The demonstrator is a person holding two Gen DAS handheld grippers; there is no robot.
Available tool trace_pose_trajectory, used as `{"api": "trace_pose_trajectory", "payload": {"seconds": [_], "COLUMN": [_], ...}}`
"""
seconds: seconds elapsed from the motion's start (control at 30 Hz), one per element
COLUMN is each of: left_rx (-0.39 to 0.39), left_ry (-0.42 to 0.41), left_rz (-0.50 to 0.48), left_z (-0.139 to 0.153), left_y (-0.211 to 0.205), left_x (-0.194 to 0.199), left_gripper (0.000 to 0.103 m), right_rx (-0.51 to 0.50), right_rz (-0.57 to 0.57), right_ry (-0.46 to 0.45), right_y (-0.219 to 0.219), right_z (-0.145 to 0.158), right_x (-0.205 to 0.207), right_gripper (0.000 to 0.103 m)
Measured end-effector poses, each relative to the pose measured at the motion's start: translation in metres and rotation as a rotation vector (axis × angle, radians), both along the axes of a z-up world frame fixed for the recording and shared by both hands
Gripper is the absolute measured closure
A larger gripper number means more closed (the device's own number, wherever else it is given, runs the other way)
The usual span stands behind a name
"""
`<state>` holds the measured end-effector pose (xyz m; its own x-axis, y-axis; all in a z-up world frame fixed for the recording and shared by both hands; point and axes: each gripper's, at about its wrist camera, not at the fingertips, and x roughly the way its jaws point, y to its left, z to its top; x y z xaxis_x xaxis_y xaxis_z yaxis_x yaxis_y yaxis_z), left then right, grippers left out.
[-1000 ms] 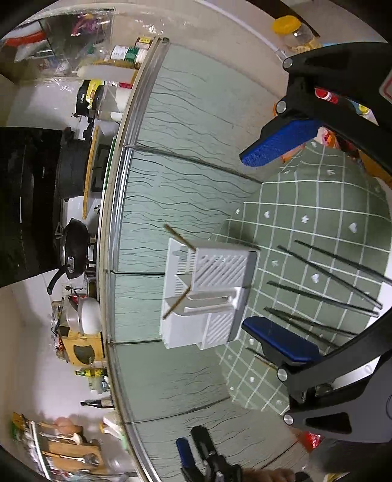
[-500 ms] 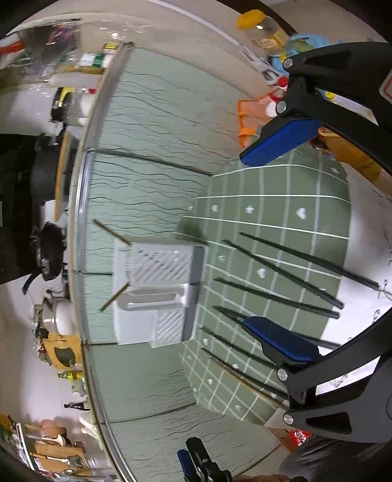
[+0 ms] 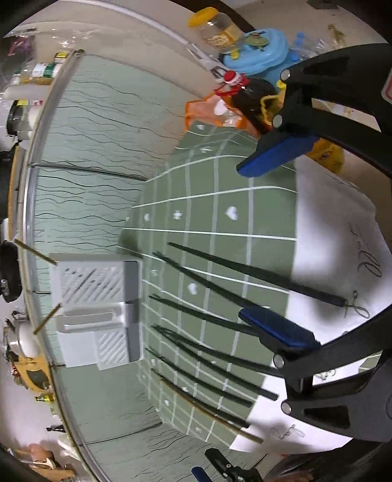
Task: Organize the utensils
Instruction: 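Withdraw both tools from the holder back over the chopsticks, then grasp a wooden chopstick with the left tool while the right tool grasps a black chopstick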
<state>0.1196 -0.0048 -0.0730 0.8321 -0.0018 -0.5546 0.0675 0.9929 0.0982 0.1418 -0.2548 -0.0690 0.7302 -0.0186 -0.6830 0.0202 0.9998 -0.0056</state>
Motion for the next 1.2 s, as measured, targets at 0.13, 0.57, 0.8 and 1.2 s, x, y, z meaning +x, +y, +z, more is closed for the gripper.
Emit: {"api": "trace_pose_trajectory", "payload": {"seconds": [0.13, 0.57, 0.8, 1.2], "left_rx": [0.011, 0.003, 0.013, -0.031], "left_ry": [0.052, 0.097, 0.09, 0.08], "left_rz": [0.004, -0.022, -0.019, -0.016], "left_z": [-0.019, -0.039, -0.041, -0.034], "left_y": [-0.003, -0.013, -0.018, -0.007], "left_x": [0.001, 0.009, 0.015, 0.012], "left_gripper": [0.025, 0.063, 0.088, 0.096], "right_rx": [0.011, 0.016, 0.012, 0.07], "right_rz": [0.0, 0.044, 0.031, -0.001], "right_ry": [0.023, 0.101, 0.114, 0.067], "right_y": [0.004, 0.02, 0.029, 0.019], "right_z": [-0.006, -0.027, -0.036, -0.024], "right_x": [-0.002, 0.004, 0.004, -0.002], "right_gripper": [0.033, 0.067, 0.078, 0.097]}}
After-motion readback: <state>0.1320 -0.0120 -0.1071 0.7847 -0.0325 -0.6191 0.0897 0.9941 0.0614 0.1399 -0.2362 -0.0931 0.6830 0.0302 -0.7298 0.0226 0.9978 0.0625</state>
